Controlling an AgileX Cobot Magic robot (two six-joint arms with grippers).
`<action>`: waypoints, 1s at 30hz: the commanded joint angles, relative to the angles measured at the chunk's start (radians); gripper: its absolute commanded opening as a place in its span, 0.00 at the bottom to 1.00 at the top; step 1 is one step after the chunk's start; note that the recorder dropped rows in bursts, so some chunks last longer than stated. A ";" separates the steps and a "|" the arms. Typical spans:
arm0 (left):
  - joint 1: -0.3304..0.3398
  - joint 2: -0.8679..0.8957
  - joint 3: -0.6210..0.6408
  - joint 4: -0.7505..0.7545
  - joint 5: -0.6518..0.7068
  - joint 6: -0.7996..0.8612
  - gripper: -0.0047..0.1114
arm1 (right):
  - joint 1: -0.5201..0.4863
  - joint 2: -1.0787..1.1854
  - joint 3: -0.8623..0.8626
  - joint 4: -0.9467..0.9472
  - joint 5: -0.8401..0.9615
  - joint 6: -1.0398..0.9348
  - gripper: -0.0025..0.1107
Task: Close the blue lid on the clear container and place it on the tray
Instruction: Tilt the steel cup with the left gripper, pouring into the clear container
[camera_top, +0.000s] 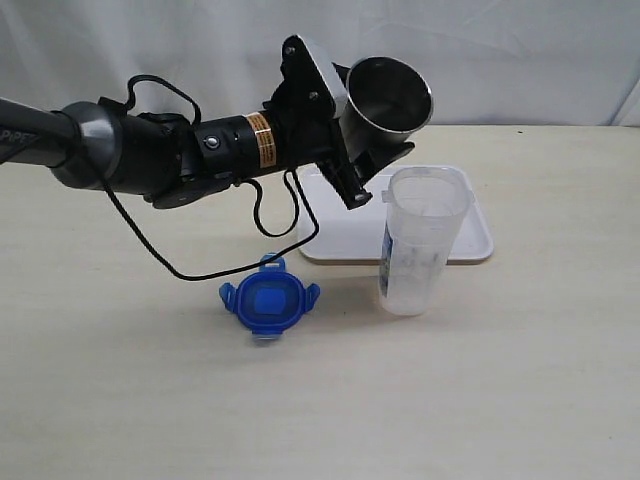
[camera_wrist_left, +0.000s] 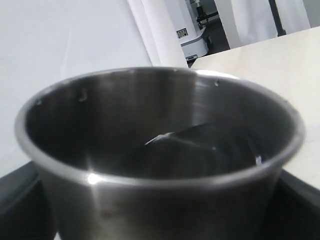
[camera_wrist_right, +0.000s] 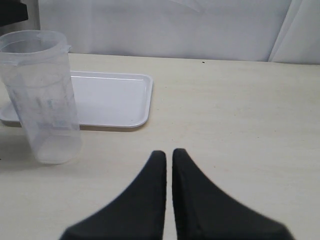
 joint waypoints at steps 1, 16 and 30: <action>-0.002 -0.019 -0.017 -0.014 -0.070 0.077 0.04 | -0.002 -0.006 0.003 -0.007 -0.002 0.000 0.06; -0.002 -0.019 -0.017 -0.008 -0.062 0.299 0.04 | -0.002 -0.006 0.003 -0.007 -0.002 0.000 0.06; -0.002 -0.019 -0.017 -0.008 -0.038 0.406 0.04 | -0.002 -0.006 0.003 -0.007 -0.002 0.000 0.06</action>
